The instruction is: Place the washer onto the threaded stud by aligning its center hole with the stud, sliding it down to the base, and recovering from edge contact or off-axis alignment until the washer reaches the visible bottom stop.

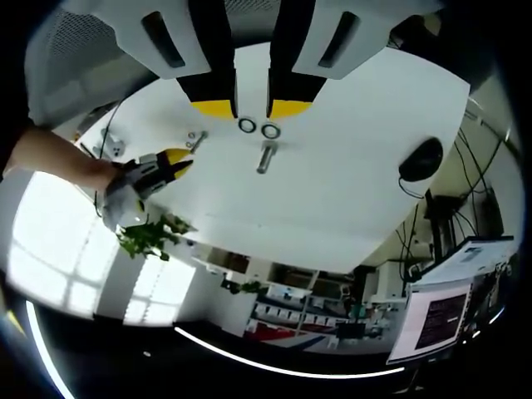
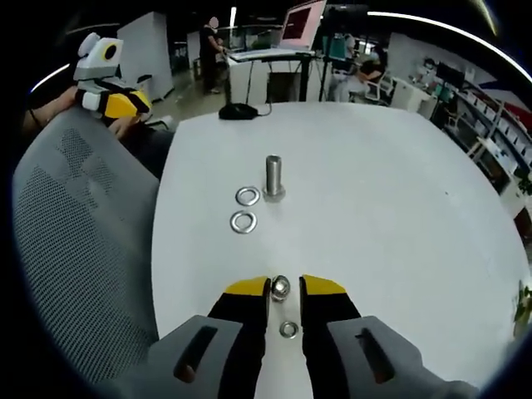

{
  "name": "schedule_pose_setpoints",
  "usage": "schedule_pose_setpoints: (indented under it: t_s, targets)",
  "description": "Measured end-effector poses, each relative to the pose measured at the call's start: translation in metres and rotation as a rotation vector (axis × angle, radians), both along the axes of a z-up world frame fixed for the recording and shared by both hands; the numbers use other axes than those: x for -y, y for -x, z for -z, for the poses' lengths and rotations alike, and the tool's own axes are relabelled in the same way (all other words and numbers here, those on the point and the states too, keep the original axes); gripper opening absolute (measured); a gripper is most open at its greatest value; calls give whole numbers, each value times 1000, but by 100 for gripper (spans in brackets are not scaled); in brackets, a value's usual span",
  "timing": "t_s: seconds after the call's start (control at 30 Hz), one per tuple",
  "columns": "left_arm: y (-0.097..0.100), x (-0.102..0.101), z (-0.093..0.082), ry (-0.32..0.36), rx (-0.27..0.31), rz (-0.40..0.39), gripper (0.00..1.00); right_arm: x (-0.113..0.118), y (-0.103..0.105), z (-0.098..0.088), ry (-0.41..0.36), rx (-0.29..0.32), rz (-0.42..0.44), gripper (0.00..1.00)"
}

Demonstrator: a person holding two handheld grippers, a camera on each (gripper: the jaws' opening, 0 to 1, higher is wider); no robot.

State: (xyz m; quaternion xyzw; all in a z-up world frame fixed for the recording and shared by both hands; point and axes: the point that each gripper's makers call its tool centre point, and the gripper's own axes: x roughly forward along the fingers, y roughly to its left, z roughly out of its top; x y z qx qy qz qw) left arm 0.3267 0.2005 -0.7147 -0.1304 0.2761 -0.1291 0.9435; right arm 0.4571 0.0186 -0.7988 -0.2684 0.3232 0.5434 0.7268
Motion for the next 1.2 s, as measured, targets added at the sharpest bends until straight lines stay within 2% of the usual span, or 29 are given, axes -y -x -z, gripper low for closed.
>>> schedule_pose_setpoints:
  t_s: [0.27, 0.43, 0.57, 1.2]
  targets:
    - [0, 0, 0, 0, 1, 0, 11, 0, -8, -9, -51, 6, 51, 15]
    - [0, 0, 0, 1, 2, 0, 11, 2, -3, 1, -14, -15, 34, 15]
    - [0, -1, 0, 2, 3, 0, 11, 3, 1, 6, 20, -4, 9, 15]
    - [0, 0, 0, 4, 3, -1, 11, 6, -9, -1, -15, 11, 50, 15]
